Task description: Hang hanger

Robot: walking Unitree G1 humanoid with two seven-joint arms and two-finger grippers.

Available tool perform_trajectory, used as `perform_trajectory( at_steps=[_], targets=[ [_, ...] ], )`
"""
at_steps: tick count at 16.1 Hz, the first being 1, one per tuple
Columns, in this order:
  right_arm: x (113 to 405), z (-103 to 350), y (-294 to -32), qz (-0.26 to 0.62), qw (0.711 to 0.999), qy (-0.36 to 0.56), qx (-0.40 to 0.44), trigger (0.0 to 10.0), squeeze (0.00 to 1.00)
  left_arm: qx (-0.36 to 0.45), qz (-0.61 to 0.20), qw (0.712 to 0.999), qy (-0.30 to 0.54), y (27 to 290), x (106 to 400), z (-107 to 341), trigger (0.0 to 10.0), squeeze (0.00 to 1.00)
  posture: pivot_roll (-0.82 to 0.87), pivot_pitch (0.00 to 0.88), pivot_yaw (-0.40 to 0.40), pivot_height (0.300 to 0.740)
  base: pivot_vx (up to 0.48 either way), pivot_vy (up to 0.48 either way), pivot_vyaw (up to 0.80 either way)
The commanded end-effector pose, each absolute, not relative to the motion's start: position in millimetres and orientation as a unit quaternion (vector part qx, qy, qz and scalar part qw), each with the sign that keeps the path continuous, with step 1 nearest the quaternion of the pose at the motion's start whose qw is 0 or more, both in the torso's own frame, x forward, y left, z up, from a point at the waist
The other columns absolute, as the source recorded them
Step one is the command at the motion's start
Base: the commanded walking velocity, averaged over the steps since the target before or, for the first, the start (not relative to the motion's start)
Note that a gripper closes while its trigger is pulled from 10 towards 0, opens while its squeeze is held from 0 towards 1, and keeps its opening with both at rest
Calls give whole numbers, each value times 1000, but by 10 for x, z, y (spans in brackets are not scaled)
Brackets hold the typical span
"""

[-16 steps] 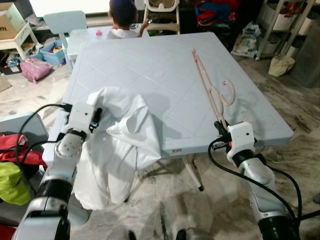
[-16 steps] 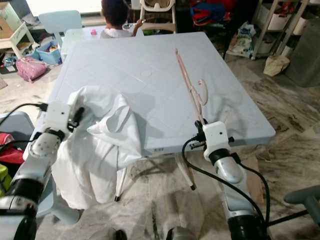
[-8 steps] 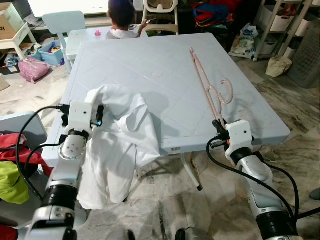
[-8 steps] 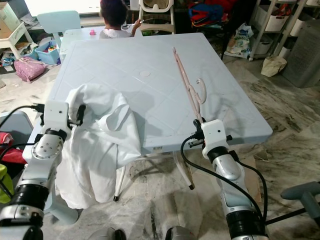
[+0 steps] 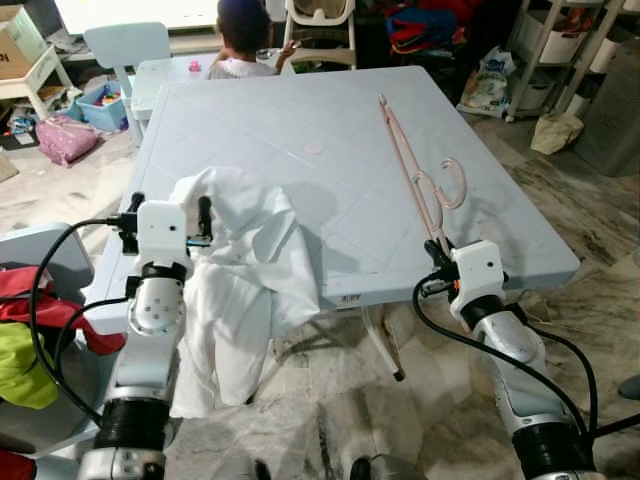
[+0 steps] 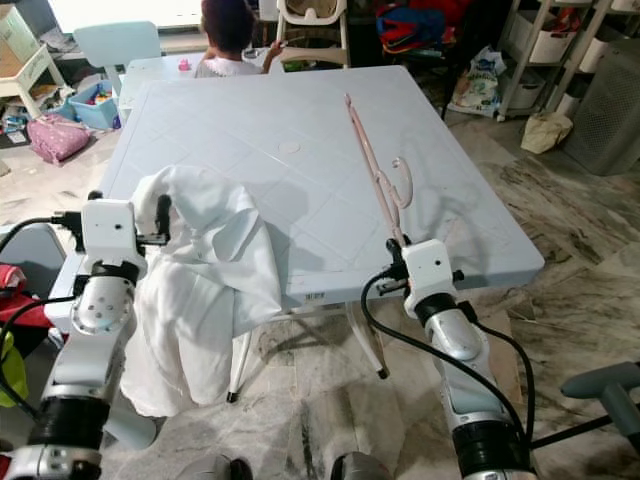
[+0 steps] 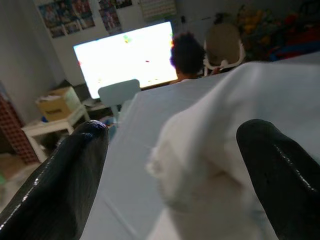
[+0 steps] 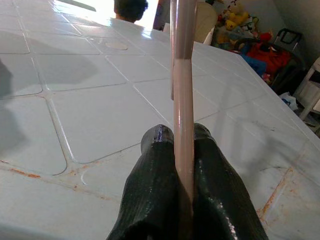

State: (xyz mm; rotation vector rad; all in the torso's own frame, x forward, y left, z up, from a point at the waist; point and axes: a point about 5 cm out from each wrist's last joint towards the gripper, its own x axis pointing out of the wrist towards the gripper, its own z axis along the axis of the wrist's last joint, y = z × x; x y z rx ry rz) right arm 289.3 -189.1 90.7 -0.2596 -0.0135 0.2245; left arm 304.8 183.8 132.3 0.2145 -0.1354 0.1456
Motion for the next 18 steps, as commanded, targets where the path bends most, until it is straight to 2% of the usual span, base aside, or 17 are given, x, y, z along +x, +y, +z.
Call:
perform_trajectory(
  at_steps=[1,5,9,14,16,17,18],
  targets=[
    [2899,865,-1876,114,985,6,-127,10000,0,92,74,991,-56,1812,3011,1304,10000,0,-51,0,21,740,0,0,0],
    [2899,844,-1886,115,985,9,-129,10000,0,61,73,994,-56,1750,2786,1243,10000,0,-49,0,19,740,0,0,0],
    [2920,824,-1816,124,983,9,-136,10000,0,53,62,997,-1,1757,2613,1072,10000,0,-20,0,18,740,0,0,0],
    [2925,822,-1794,131,981,5,-146,10000,0,-36,58,990,124,1778,2556,781,10000,0,-15,0,18,740,0,0,0],
    [2919,818,-1795,132,981,5,-146,10000,0,-40,39,987,151,1756,2562,727,10000,0,-18,0,19,740,0,0,0],
    [2914,812,-1790,132,980,6,-146,10000,0,-41,41,986,154,1774,2579,726,902,0,-20,0,20,740,0,0,0],
    [2907,806,-1787,132,980,6,-147,10000,0,-35,38,986,159,1793,2604,728,0,0,-20,0,20,740,0,0,0]
  ],
)
